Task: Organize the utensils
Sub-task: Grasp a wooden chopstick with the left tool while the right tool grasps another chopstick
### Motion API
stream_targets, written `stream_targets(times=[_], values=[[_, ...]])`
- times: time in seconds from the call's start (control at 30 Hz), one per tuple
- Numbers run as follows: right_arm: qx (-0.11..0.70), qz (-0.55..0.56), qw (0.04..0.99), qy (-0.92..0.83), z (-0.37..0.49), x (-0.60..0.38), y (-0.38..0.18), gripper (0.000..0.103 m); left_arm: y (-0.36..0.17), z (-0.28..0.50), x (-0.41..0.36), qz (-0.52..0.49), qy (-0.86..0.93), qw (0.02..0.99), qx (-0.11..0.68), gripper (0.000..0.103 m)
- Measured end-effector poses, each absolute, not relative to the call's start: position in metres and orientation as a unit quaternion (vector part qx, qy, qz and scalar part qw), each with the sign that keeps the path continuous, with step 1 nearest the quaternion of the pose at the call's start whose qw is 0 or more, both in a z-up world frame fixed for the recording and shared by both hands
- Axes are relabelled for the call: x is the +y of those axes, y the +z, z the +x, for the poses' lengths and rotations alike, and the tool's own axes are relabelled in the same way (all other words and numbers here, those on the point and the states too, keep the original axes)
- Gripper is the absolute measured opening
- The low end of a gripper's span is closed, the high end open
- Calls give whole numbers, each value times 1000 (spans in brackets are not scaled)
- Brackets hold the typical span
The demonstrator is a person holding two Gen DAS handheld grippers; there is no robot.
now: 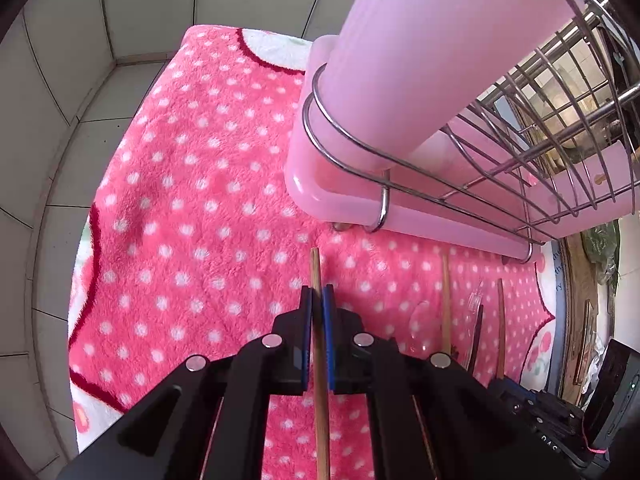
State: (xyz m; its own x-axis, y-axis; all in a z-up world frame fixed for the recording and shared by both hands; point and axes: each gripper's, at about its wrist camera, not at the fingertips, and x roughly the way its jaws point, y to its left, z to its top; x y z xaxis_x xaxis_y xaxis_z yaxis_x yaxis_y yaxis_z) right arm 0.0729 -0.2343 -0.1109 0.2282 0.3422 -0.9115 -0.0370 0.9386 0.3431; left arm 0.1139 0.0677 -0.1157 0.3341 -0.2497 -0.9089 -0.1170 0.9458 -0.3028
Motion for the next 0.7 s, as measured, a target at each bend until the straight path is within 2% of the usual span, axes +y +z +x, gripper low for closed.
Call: stream_targets(times=[0.07, 0.13, 0.2, 0.6, 0.67, 0.7], values=[[610, 123, 772, 129, 74, -235, -107, 16, -119, 116, 71, -156, -41, 796, 584, 5], [601, 121, 780, 127, 80, -236, -100, 29, -122, 118, 67, -154, -44, 793, 588, 5], [597, 113, 784, 128, 92, -236, -93, 30, -122, 121, 62, -149, -46, 790, 593, 6], [626, 24, 769, 124, 146, -214, -106, 29, -125, 141, 47, -122, -54, 775, 618, 7], [622, 17, 774, 113, 146, -212, -107, 23, -125, 145, 41, -118, -54, 774, 619, 7], [619, 15, 778, 107, 147, -209, -108, 13, -125, 147, 38, -115, -54, 774, 620, 7]])
